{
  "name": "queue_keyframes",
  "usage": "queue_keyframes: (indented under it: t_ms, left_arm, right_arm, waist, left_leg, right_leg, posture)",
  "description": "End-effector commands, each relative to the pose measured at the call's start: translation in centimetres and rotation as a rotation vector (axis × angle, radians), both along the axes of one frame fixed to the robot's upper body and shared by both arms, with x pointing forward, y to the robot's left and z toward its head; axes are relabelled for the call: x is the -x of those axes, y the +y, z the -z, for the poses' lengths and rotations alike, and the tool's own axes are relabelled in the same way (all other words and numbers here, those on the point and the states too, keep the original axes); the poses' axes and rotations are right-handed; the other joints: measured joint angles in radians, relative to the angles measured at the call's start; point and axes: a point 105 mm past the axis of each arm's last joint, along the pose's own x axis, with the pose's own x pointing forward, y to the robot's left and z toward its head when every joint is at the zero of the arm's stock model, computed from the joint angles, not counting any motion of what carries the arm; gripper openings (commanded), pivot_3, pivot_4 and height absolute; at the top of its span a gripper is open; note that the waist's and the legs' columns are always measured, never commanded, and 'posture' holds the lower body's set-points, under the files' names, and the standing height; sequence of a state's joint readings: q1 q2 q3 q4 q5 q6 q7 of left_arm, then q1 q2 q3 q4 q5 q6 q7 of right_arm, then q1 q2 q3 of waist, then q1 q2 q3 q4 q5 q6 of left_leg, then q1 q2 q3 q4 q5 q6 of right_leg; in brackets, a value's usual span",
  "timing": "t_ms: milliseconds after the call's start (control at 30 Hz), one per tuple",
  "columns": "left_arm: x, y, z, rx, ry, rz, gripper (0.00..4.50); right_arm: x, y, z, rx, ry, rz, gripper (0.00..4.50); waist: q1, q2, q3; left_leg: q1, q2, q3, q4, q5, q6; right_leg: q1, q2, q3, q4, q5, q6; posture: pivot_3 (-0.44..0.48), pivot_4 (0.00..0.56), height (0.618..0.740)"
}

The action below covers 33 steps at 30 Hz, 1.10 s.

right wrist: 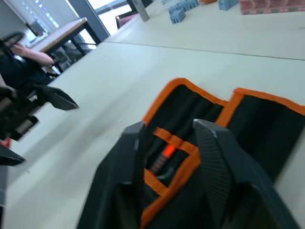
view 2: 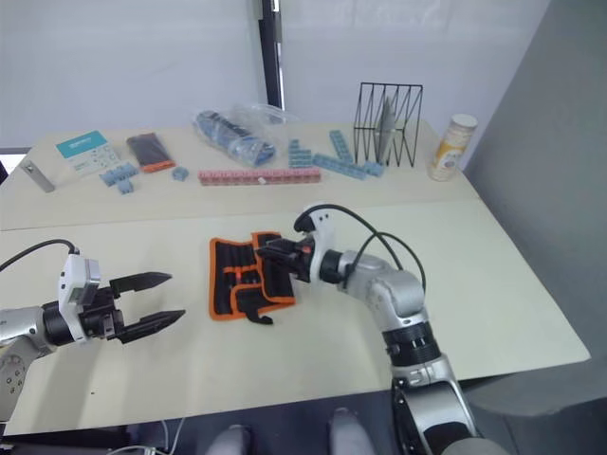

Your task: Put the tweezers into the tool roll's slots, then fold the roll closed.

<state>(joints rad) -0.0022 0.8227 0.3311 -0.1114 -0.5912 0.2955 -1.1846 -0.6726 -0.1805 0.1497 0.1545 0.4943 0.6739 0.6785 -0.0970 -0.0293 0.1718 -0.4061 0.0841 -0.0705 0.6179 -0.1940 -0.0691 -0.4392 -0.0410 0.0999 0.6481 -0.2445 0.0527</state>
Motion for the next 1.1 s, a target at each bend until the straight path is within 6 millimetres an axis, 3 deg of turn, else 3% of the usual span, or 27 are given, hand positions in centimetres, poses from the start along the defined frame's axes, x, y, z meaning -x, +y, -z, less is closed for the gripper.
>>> queue_keyframes:
  t_ms: [33, 67, 300, 367, 467, 633, 900, 1100]
  left_arm:
    - [0.0, -0.4, -1.0, -0.003, -0.038, 0.011, 4.50]
    - [0.0, -0.4, -1.0, -0.002, -0.035, 0.011, 4.50]
    - [0.1, -0.7, 0.2, 0.062, 0.107, -0.046, 4.50]
    - [-0.8, -0.7, 1.1, 0.140, 0.202, -0.153, 4.50]
    - [-1.0, -1.5, 2.8, 0.191, 0.310, -0.211, 4.50]
    - [-2.4, -2.8, 3.7, 0.334, 0.375, -0.319, 4.50]
    - [-3.7, -4.0, 5.5, 0.359, 0.439, -0.426, 4.50]
    - [-4.1, -4.0, 5.9, 0.373, 0.452, -0.441, 2.68]
  right_arm:
    - [-0.8, 0.1, 1.4, 0.072, -0.107, -0.036, 0.36]
    - [-0.9, 0.1, 2.0, 0.087, -0.111, -0.040, 0.04]
    - [-1.5, 0.4, 5.9, 0.222, -0.092, -0.030, 0.04]
    - [-1.6, 0.3, 6.4, 0.241, -0.086, -0.020, 0.04]
    - [-1.8, 0.0, 6.7, 0.252, -0.078, -0.005, 0.04]
    - [-1.7, -0.1, 6.7, 0.256, -0.082, -0.012, 0.04]
    - [-1.5, 0.0, 6.4, 0.255, -0.090, -0.012, 0.04]
    - [-1.4, 0.1, 6.2, 0.256, -0.099, -0.016, 0.00]
  waist:
    - [0.001, 0.000, 0.000]
    - [0.001, 0.000, 0.000]
    - [-0.001, 0.000, 0.000]
    - [0.000, 0.000, 0.000]
    - [0.000, -0.001, 0.000]
    - [0.002, -0.001, 0.000]
    - [0.004, -0.001, 0.000]
    - [0.003, -0.001, 0.000]
  left_leg:
    - [0.000, 0.000, 0.000, 0.000, 0.000, 0.000]
    - [0.000, 0.000, 0.000, 0.000, 0.000, 0.000]
    - [0.001, 0.000, 0.000, 0.000, 0.000, 0.000]
    - [0.002, 0.000, 0.000, 0.000, 0.000, 0.000]
    - [0.006, 0.000, 0.000, 0.000, 0.000, 0.000]
    - [0.013, 0.000, 0.000, 0.000, 0.000, 0.000]
    - [0.017, -0.001, -0.001, 0.000, 0.000, 0.000]
    - [0.017, -0.001, -0.001, 0.000, 0.000, 0.000]
  right_leg:
    - [0.000, 0.000, 0.000, 0.000, 0.000, 0.000]
    - [0.000, 0.000, 0.000, 0.000, 0.000, 0.000]
    - [0.001, 0.000, 0.000, 0.000, 0.000, 0.000]
    - [0.001, 0.000, 0.000, 0.001, 0.000, 0.000]
    - [0.005, 0.000, 0.000, 0.001, 0.000, 0.000]
    - [0.013, 0.000, 0.000, 0.001, 0.000, 0.000]
    - [0.017, 0.000, 0.000, 0.001, 0.000, 0.000]
    - [0.017, 0.000, 0.000, 0.000, 0.000, 0.000]
  posture:
    - [0.000, 0.150, 0.717]
    - [0.000, 0.150, 0.717]
    - [0.000, 0.150, 0.717]
    - [0.000, 0.150, 0.717]
    - [0.000, 0.150, 0.717]
    - [0.000, 0.150, 0.717]
    - [0.000, 0.150, 0.717]
    - [0.000, 0.150, 0.717]
